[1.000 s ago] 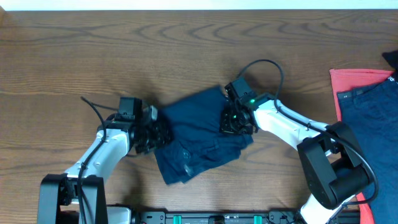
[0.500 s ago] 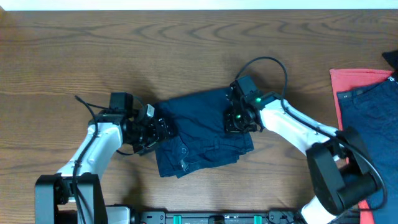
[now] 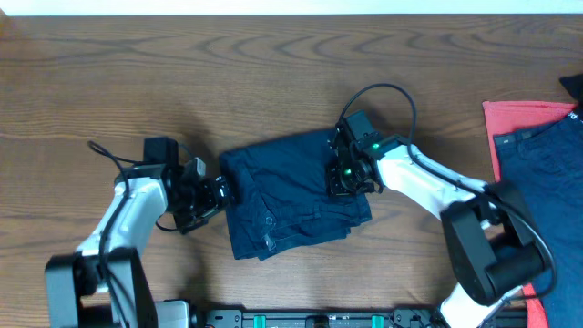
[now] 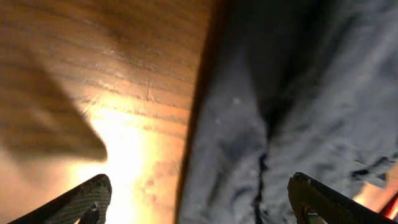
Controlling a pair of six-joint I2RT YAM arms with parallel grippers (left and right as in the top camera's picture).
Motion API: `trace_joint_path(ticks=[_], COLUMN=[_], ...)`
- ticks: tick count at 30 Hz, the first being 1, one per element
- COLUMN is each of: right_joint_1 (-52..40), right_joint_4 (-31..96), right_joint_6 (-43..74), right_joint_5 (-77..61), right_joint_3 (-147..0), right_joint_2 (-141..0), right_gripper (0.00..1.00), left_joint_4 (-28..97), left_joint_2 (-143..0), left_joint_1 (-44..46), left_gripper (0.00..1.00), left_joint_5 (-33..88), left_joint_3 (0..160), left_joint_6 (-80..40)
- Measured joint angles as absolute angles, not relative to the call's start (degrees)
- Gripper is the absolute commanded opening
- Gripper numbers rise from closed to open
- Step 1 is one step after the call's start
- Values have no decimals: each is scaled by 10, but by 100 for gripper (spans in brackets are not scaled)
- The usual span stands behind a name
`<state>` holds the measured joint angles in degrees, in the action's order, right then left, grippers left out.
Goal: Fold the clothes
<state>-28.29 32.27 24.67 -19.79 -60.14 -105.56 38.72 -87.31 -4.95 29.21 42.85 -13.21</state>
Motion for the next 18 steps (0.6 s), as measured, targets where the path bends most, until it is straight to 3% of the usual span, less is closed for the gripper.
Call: trace_joint_path(ticks=[11,14,16,18], right_joint_1=[-280,-280,-280,-280], right_joint_4=[323,323,323,323], right_joint_6=[265,266,266,266], right_joint_5=[-207,-207,-207,-207], right_joint_3=[-602,-602,-602,-602], right_joint_2=[-1060,-1060,-1060,-1060], right_gripper=[7,7,7,6], left_joint_4=[301,283,268,246], left_joint_2=[-976,-997,-1005,-1012], left_joint_1=[2,17,23,29], left_gripper=[91,86,77,50], left_joint_5=[467,511,527,541], left_joint_3=[449,451,450,446], left_joint_6=[-135,-141,-149,-156])
